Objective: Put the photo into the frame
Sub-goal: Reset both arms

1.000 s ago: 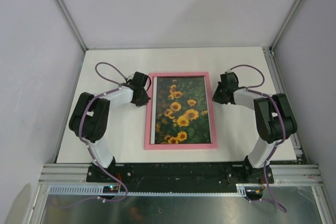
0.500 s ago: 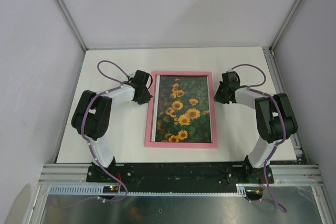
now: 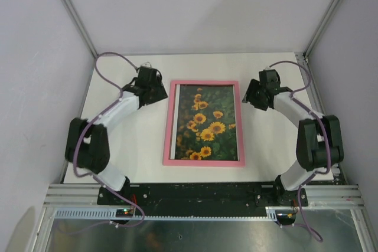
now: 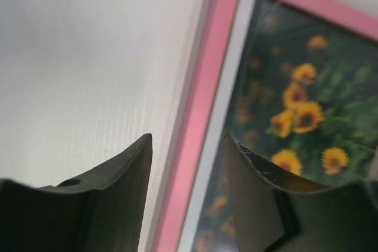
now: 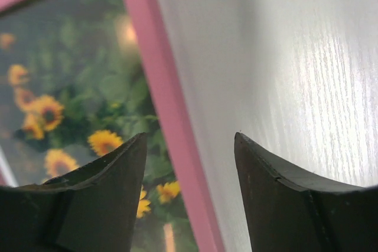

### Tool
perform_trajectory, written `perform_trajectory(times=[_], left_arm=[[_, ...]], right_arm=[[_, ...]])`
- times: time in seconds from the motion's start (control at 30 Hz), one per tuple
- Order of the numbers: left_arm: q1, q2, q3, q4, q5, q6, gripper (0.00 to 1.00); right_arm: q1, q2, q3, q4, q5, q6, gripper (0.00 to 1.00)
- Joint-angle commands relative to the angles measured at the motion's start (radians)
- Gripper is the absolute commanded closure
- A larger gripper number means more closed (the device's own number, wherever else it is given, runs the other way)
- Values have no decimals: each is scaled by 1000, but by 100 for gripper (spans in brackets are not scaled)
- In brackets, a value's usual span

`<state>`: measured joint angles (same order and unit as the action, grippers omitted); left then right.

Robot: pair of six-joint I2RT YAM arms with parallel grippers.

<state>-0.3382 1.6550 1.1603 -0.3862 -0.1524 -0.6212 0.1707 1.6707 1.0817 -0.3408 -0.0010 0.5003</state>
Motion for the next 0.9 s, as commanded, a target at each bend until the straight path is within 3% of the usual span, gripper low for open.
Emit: perform_trajectory(times=[0.0,0.07,0.17,0.33,0.5,0.87], left_arm=[[5,-196,4,-5,69,118,36],[5,-290,-32,-7,108,153,14],[5,-417,-101,-8,135,185,2],[5,-599,-203,-8,124,192,0],[5,-665,-234,-10,143,195,0],[5,-688,-262,-10,190,208,0]], right_arm=[[23,-171,57,-58,-25,-30,33],[45,-222,55,-79,-27,-48,30],[87,-298,37,-94,-19,-66,24],[138,-469,-53,-79,-2,-52,18],[187,-626,-186,-42,36,-29,12],[180,-679,-220,-42,57,-45,10]])
